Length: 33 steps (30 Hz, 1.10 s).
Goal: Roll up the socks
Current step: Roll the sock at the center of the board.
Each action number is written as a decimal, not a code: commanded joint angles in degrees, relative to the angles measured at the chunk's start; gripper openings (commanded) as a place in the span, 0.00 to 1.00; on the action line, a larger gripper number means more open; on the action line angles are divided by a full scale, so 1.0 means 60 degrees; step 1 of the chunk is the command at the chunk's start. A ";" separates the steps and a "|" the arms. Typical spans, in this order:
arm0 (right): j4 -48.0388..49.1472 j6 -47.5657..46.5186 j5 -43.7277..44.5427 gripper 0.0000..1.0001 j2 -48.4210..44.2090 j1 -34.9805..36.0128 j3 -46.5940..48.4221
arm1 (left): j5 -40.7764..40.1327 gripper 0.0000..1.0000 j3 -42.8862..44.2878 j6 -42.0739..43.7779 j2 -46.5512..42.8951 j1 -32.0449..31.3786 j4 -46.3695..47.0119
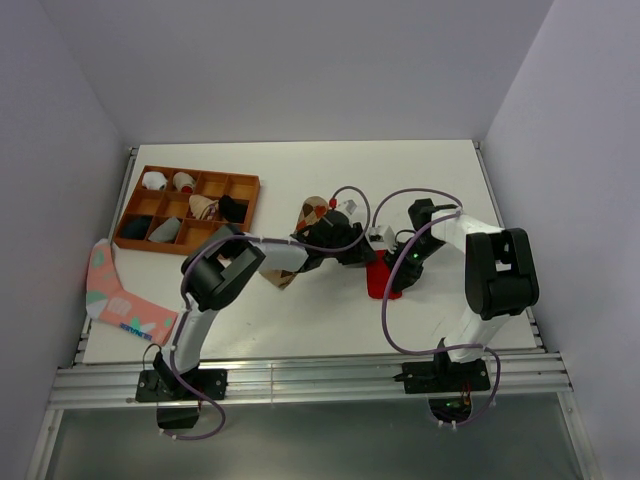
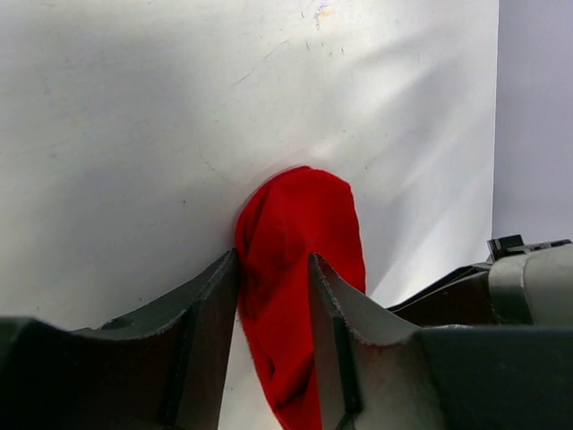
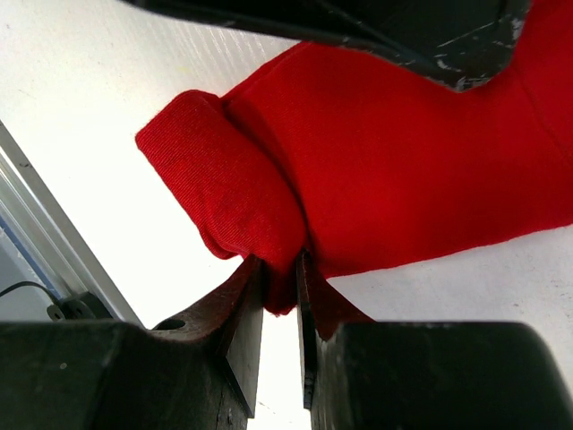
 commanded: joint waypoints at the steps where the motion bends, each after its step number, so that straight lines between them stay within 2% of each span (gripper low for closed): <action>1: 0.1165 -0.0613 0.1830 0.08 0.0242 -0.0125 -0.0231 | 0.0016 0.41 0.0056 0.0573 0.0561 0.0006 -0.1290; 4: 0.1121 -0.0583 0.1800 0.08 0.0257 -0.0125 -0.0202 | 0.0147 0.27 -0.0017 0.0413 0.0708 0.0006 -0.1246; 5: 0.1135 -0.0583 0.1800 0.08 0.0256 -0.0125 -0.0202 | 0.0205 0.12 -0.0046 0.0368 0.0766 0.0020 -0.1173; 8: 0.1092 -0.0539 0.1771 0.08 0.0286 -0.0125 -0.0202 | 0.0250 0.00 -0.0368 0.0105 0.0723 0.0021 -0.0764; 14: -0.0004 -0.0745 0.1185 0.08 0.0520 -0.0139 0.0237 | -0.0217 0.00 -0.1847 -0.0599 -0.0285 0.0401 0.0305; 19: -0.0665 -0.0700 0.1200 0.08 0.1091 -0.0140 0.1057 | -0.0453 0.00 -0.2668 -0.0599 -0.1180 0.0665 0.0365; 27: -0.1047 -0.0218 0.1755 0.08 0.2130 0.0269 0.2009 | -0.0029 0.00 -0.2698 -0.0335 -0.0874 0.0651 0.0658; 33: -0.0945 0.0251 0.2137 0.08 0.2775 0.0812 0.2288 | -0.0277 0.00 -0.2478 0.0059 -0.0771 0.0563 0.0717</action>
